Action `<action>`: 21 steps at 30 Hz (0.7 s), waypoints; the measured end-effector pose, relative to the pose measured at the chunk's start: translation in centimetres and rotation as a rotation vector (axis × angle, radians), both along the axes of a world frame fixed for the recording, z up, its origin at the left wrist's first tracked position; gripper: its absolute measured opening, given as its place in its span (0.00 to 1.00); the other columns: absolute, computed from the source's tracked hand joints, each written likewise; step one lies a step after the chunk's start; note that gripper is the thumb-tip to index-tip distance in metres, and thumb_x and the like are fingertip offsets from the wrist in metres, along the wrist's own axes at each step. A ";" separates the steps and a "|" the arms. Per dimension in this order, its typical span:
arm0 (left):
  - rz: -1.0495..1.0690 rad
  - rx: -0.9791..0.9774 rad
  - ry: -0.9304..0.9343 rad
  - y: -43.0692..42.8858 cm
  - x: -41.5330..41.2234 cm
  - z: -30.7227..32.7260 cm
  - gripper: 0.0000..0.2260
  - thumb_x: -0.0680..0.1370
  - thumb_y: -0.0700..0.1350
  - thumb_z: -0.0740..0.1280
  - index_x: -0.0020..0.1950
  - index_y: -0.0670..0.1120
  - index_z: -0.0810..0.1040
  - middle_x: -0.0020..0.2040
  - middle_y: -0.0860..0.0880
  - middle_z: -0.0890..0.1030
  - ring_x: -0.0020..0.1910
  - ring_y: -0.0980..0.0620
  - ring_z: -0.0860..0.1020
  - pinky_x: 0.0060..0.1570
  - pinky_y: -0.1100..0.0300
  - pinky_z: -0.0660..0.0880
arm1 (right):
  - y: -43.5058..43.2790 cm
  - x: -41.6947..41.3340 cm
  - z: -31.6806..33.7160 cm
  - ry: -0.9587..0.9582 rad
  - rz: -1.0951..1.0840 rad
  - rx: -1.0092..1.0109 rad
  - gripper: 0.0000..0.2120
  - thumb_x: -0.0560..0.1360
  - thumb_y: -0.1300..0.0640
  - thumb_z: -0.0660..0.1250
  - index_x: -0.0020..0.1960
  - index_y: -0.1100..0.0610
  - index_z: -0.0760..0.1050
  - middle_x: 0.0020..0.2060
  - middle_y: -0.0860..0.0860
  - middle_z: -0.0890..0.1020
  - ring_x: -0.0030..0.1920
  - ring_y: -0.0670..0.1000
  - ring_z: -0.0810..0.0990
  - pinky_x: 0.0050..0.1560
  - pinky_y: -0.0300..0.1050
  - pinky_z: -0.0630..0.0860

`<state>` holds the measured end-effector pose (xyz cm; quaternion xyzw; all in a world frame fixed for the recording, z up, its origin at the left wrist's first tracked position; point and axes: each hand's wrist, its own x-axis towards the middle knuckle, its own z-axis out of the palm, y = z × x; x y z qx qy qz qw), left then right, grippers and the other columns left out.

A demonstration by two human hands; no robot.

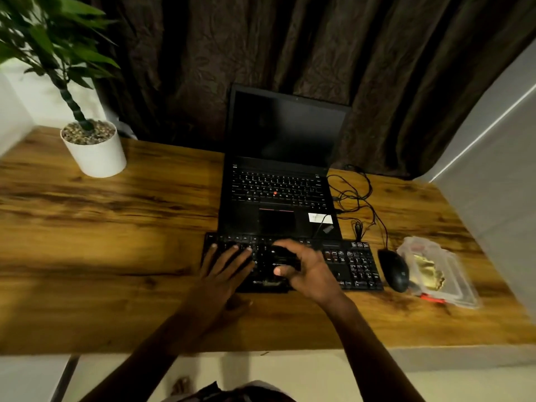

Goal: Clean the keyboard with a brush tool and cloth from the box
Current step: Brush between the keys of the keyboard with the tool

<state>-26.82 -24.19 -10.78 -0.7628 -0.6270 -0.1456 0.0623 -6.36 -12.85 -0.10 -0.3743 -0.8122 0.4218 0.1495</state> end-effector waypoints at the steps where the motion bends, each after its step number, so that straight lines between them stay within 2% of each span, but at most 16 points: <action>1: -0.012 0.021 -0.009 0.4 1.4 -0.1 0.33 0.78 0.69 0.54 0.75 0.49 0.68 0.77 0.45 0.65 0.76 0.42 0.62 0.72 0.36 0.54 | 0.3 0.2 0.1 -0.001 0.011 -0.005 0.22 0.74 0.63 0.72 0.65 0.48 0.75 0.55 0.45 0.81 0.57 0.41 0.79 0.49 0.34 0.80; 5: 0.028 0.015 -0.038 1.5 5.7 -0.5 0.27 0.79 0.64 0.55 0.71 0.50 0.72 0.73 0.47 0.72 0.72 0.44 0.67 0.71 0.39 0.55 | 2.2 3.4 0.7 -0.078 -0.013 -0.010 0.24 0.74 0.63 0.72 0.65 0.45 0.74 0.55 0.40 0.79 0.57 0.42 0.78 0.47 0.29 0.76; 9: 0.072 0.018 -0.035 1.7 8.0 -0.4 0.24 0.79 0.62 0.56 0.67 0.49 0.76 0.71 0.47 0.73 0.71 0.44 0.69 0.71 0.39 0.56 | 3.3 6.4 0.5 -0.115 -0.029 0.016 0.26 0.74 0.61 0.72 0.68 0.45 0.72 0.60 0.43 0.78 0.58 0.42 0.76 0.45 0.26 0.74; 13: 0.132 0.047 -0.110 1.3 9.1 -0.9 0.22 0.79 0.59 0.57 0.68 0.50 0.75 0.70 0.47 0.75 0.71 0.45 0.66 0.73 0.43 0.53 | 3.2 6.3 0.0 -0.084 0.003 0.040 0.25 0.75 0.60 0.72 0.67 0.43 0.71 0.59 0.43 0.79 0.58 0.40 0.78 0.54 0.37 0.79; 15: 0.155 0.055 -0.152 1.1 9.3 -1.1 0.21 0.79 0.57 0.57 0.70 0.50 0.74 0.71 0.48 0.73 0.72 0.46 0.65 0.74 0.44 0.51 | 2.7 5.5 -0.3 -0.049 0.038 0.041 0.25 0.75 0.61 0.71 0.67 0.43 0.72 0.58 0.44 0.79 0.59 0.41 0.78 0.56 0.39 0.79; 18: 0.162 0.070 -0.167 1.1 9.2 -1.4 0.20 0.80 0.54 0.58 0.69 0.50 0.74 0.71 0.48 0.74 0.71 0.46 0.67 0.72 0.44 0.57 | 2.5 5.4 -0.3 -0.018 0.029 0.006 0.25 0.75 0.62 0.71 0.68 0.44 0.72 0.59 0.45 0.80 0.60 0.43 0.78 0.56 0.41 0.80; 21: 0.160 0.074 -0.173 1.4 8.7 -2.1 0.18 0.80 0.53 0.59 0.69 0.52 0.74 0.70 0.49 0.74 0.70 0.46 0.70 0.72 0.43 0.59 | 3.9 7.4 -0.2 -0.083 0.001 0.018 0.27 0.75 0.60 0.71 0.68 0.40 0.70 0.61 0.47 0.78 0.59 0.46 0.78 0.54 0.47 0.82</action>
